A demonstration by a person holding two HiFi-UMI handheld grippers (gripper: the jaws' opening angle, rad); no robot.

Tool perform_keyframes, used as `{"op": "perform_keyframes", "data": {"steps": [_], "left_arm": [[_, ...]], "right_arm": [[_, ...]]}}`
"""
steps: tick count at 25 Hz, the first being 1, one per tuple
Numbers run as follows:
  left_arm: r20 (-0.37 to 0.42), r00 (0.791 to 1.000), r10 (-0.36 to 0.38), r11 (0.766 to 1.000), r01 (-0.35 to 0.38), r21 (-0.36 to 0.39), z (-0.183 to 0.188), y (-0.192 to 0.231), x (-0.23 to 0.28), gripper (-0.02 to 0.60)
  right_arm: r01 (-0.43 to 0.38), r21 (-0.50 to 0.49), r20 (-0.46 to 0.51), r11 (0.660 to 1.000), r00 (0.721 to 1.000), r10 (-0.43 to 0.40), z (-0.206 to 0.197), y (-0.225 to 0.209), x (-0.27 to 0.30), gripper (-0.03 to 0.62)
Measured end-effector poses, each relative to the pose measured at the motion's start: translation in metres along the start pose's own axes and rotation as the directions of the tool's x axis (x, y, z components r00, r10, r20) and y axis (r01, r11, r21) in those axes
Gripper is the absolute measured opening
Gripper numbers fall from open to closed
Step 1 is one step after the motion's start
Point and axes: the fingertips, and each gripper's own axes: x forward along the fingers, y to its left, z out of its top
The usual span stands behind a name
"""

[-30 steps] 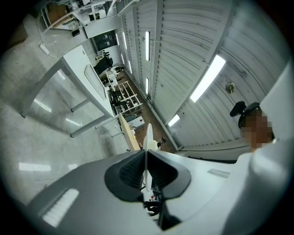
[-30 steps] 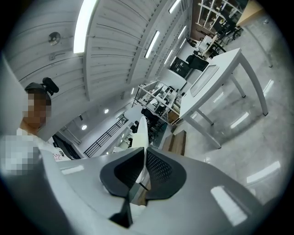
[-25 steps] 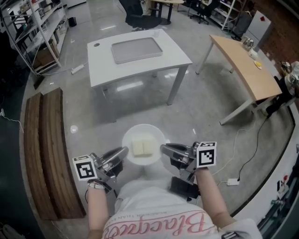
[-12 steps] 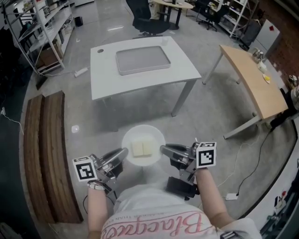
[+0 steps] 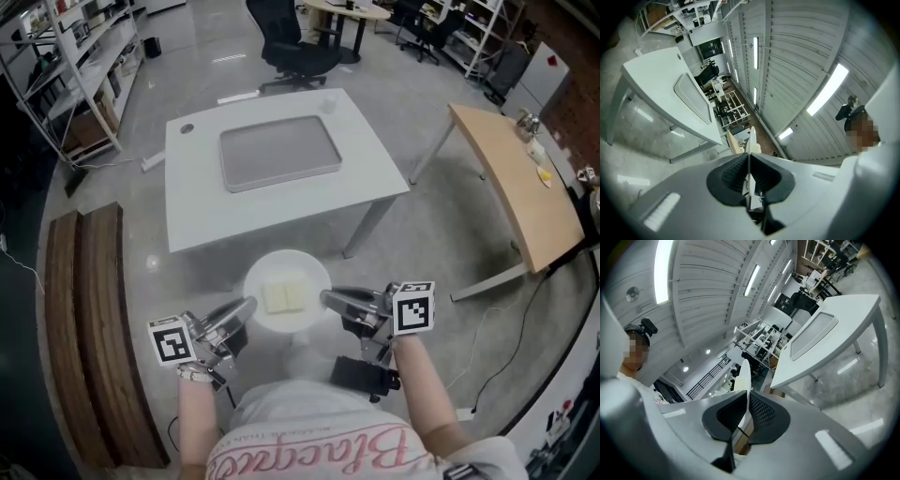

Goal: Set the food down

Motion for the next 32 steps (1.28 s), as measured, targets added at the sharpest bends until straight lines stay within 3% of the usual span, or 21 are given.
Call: {"op": "perform_keyframes", "data": {"steps": [7, 11, 21, 32], "left_arm": [[0.005, 1.0, 0.011, 1.0, -0.011, 0.01, 0.051, 0.024, 0.049, 0.017], [0.048, 0.999, -0.001, 0.999, 0.003, -0.043, 0.071, 0.034, 0.072, 0.017], [0.098, 0.993, 0.069, 0.994, -0.061, -0.088, 0.095, 0.057, 0.09, 0.017], [0.114, 0.985, 0.13, 0.985, -0.115, -0.13, 0.168, 0.109, 0.125, 0.017]], "right_arm": [[0.017, 0.008, 0.004, 1.0, 1.0, -0.017, 0.062, -0.039, 0.005, 0.018], [0.015, -0.007, 0.001, 1.0, 1.0, -0.015, 0.092, -0.052, 0.007, 0.018], [0.007, 0.004, -0.029, 1.0, 1.0, -0.007, 0.119, -0.079, 0.021, 0.021], [0.045, 0.016, -0.029, 0.999, 0.999, -0.045, 0.184, -0.132, 0.064, 0.029]]}}
